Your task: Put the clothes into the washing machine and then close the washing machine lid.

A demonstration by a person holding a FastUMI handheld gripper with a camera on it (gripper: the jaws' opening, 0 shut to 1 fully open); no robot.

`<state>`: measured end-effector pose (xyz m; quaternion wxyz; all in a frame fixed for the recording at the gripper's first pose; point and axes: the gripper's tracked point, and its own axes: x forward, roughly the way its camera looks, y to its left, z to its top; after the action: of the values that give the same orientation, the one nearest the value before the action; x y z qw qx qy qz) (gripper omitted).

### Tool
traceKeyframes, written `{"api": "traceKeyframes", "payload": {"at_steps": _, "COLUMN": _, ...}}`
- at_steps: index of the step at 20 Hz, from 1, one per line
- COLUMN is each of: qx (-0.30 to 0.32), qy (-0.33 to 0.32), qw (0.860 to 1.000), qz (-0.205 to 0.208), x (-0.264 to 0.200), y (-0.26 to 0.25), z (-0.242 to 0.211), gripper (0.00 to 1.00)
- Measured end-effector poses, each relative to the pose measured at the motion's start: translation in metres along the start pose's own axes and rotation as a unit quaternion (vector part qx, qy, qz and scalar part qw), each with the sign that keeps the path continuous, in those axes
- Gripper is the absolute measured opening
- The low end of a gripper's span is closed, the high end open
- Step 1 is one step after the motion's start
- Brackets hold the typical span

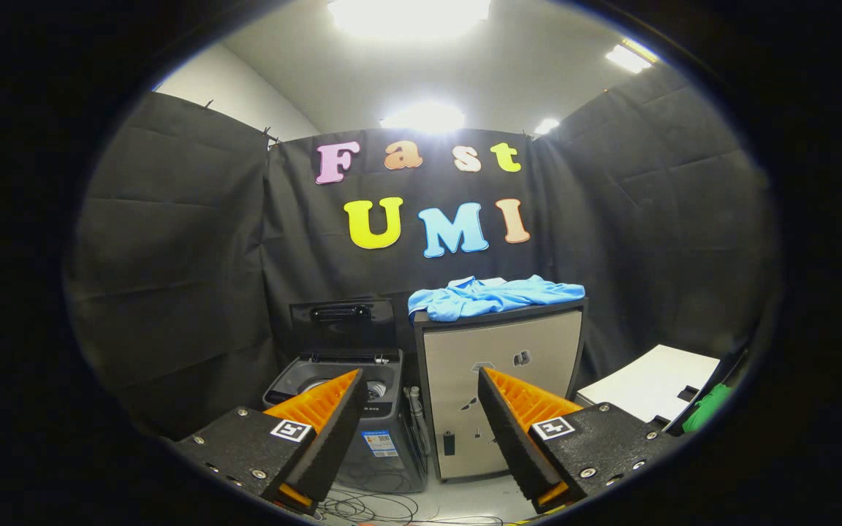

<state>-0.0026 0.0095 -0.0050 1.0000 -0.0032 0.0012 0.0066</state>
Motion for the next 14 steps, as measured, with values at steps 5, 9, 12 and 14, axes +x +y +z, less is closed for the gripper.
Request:
{"api": "traceKeyframes", "payload": {"at_steps": 5, "qx": 0.0, "qy": 0.001, "qw": 1.0, "qz": -0.005, "x": 0.0007, "y": -0.0005, "z": -0.0039, "gripper": 0.94}}
{"api": "traceKeyframes", "payload": {"at_steps": 9, "qx": -0.002, "qy": 0.001, "qw": 1.0, "qz": -0.005, "x": 0.0025, "y": 0.0037, "z": -0.0053, "gripper": 0.94}}
{"api": "traceKeyframes", "payload": {"at_steps": 12, "qx": -0.004, "qy": 0.001, "qw": 1.0, "qz": -0.005, "x": 0.0043, "y": 0.0061, "z": -0.0042, "gripper": 0.94}}
{"api": "traceKeyframes", "payload": {"at_steps": 14, "qx": -0.006, "qy": 0.001, "qw": 1.0, "qz": -0.008, "x": 0.0066, "y": 0.0062, "z": -0.0039, "gripper": 0.94}}
